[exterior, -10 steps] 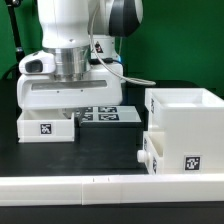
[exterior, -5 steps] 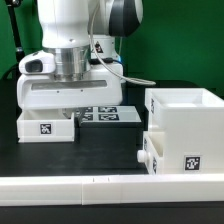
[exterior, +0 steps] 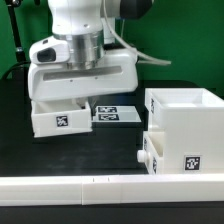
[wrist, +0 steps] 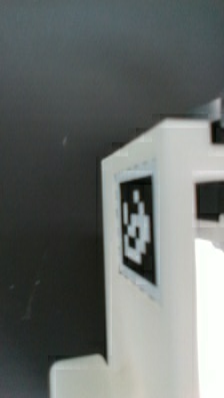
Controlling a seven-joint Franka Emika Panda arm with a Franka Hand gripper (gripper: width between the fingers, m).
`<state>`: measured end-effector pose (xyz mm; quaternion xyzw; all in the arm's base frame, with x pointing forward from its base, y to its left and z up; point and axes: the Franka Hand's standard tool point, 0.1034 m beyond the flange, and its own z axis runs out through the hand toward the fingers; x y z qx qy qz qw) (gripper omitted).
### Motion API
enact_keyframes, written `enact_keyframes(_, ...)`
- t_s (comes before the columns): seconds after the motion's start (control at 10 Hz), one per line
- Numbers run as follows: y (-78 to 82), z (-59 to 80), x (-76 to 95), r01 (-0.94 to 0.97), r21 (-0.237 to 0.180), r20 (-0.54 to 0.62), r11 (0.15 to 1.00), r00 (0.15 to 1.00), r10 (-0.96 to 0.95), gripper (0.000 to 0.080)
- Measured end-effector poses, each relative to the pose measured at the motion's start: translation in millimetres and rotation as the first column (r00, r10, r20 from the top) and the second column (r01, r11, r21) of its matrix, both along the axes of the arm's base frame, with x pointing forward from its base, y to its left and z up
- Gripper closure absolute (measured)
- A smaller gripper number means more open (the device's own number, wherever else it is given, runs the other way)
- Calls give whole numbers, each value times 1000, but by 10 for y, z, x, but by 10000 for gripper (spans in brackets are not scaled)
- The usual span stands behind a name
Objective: Assemble drawer
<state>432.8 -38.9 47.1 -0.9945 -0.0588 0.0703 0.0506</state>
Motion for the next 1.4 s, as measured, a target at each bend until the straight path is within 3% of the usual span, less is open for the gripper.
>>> enact_keyframes(0.1,19,65,90,-12,7,-1,1000,1000,12,757)
enact_keyframes(0.3,11,29,70,-36,8,4,999,999,36,757)
enact_keyframes(0.5,-6,31,92,-243,32,30,969,970,242,757)
enact_keyframes(0.7,-48,91,283,-508,38,88,860,859,504,757)
enact_keyframes(0.9,-67,172,455,-642,29,118,766,764,635,757)
enact_keyframes(1.2,-80,144,422,-774,37,136,632,631,764,757)
enact_keyframes(1.3,-97,133,427,-842,29,147,538,536,831,757)
enact_keyframes(1.4,-131,100,462,-910,-19,173,414,404,898,757)
